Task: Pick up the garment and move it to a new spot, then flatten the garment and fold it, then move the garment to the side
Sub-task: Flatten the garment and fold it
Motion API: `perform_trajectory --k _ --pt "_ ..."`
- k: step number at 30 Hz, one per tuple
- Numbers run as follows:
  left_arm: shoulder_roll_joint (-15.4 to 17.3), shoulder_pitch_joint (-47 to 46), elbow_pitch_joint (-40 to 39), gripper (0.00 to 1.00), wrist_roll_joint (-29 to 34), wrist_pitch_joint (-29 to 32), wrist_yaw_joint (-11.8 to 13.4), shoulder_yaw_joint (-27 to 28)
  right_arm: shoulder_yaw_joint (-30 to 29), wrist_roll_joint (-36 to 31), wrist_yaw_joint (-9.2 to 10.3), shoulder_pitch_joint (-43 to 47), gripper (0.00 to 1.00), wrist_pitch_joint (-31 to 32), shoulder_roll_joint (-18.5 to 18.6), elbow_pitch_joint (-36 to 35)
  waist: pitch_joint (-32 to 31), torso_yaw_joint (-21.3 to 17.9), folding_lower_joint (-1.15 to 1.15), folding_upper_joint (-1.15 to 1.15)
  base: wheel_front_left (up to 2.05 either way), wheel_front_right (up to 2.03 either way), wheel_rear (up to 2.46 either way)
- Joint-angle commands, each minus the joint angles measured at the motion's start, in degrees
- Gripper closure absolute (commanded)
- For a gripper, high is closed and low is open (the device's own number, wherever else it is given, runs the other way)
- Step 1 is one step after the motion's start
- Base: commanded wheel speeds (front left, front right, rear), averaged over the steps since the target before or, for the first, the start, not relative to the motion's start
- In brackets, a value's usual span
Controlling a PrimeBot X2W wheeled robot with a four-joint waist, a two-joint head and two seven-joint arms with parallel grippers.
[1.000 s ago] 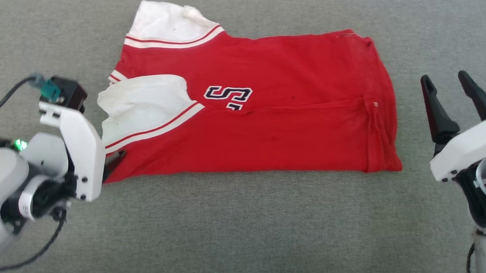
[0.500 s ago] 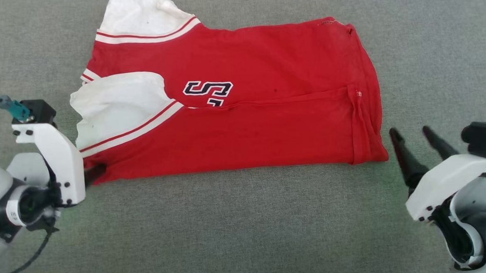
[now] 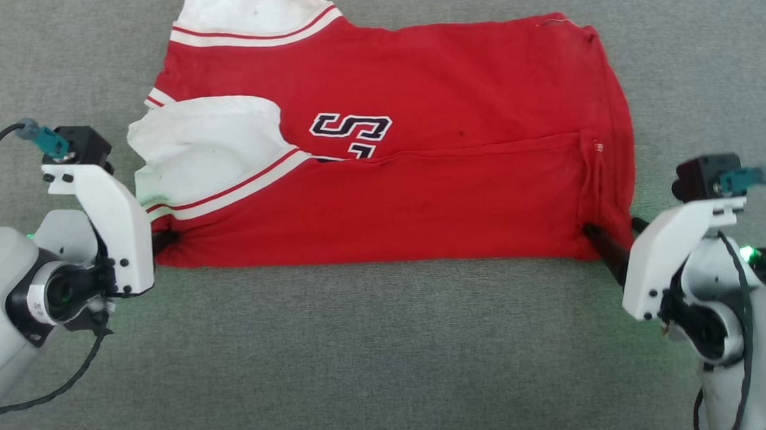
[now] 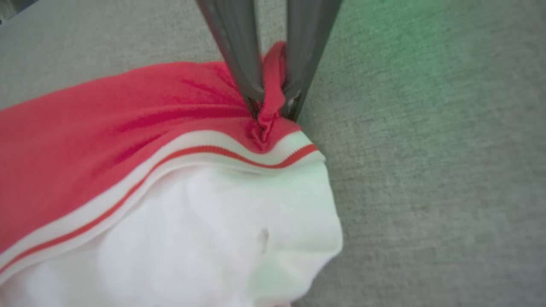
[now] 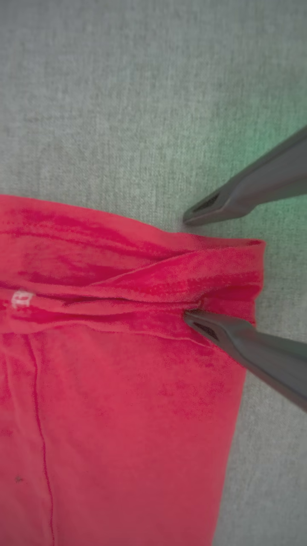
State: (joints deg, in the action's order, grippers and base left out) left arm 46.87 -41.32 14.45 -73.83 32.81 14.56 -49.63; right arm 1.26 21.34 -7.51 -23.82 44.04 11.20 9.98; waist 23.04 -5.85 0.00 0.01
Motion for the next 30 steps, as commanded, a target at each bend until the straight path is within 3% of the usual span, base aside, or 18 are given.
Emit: perform_trajectory --k 1,4,5,6,12,17,29,30 --pt "-2.66 0.94 1.91 1.0 0.86 -0.19 0.06 -1.8 0.72 -0.14 0.04 0.1 0.0 1.13 -0.51 1.89 0.26 0.37 0.0 -0.01 0.0 0.0 0.0" --pt "-3.53 0.25 2.55 1.0 1.41 -0.46 -0.7 -2.06 2.96 -0.35 0.04 -1.04 0.0 4.31 -0.31 6.3 0.49 1.1 0.0 -0.01 0.0 0.0 0.0" --pt "-3.74 0.04 2.81 1.0 1.52 -0.51 -0.99 -2.14 3.98 0.02 0.03 -1.3 0.64 5.32 -0.23 7.35 0.54 1.33 0.0 -0.01 0.0 0.0 0.0" --pt "-3.87 -0.14 3.06 1.0 1.7 -0.48 -1.11 -2.24 4.66 0.27 0.02 -1.55 1.0 6.03 0.06 8.08 0.56 1.53 0.0 -0.01 0.0 0.0 0.0" --pt "-3.48 -0.65 3.14 1.0 1.41 -1.15 -1.66 -1.4 5.86 2.92 0.03 -2.75 1.0 8.86 3.14 7.21 0.2 2.25 0.0 -0.01 0.0 0.0 0.0" --pt "-0.8 0.27 0.21 1.0 0.64 -0.02 -0.5 -0.73 5.62 5.83 0.03 -2.44 1.0 10.81 6.2 3.34 -0.66 2.47 0.0 -0.01 0.0 0.0 0.0" --pt "9.02 5.29 -18.77 1.0 0.27 3.02 9.48 -0.21 4.03 13.02 0.04 3.15 1.0 19.79 12.49 -9.97 -2.56 3.37 0.0 -0.01 0.0 0.0 0.0" --pt "9.02 5.29 -18.77 1.0 0.27 3.02 9.48 -0.21 4.03 13.02 0.04 3.15 1.0 19.79 12.49 -9.97 -2.56 3.37 0.0 -0.01 0.0 0.0 0.0"
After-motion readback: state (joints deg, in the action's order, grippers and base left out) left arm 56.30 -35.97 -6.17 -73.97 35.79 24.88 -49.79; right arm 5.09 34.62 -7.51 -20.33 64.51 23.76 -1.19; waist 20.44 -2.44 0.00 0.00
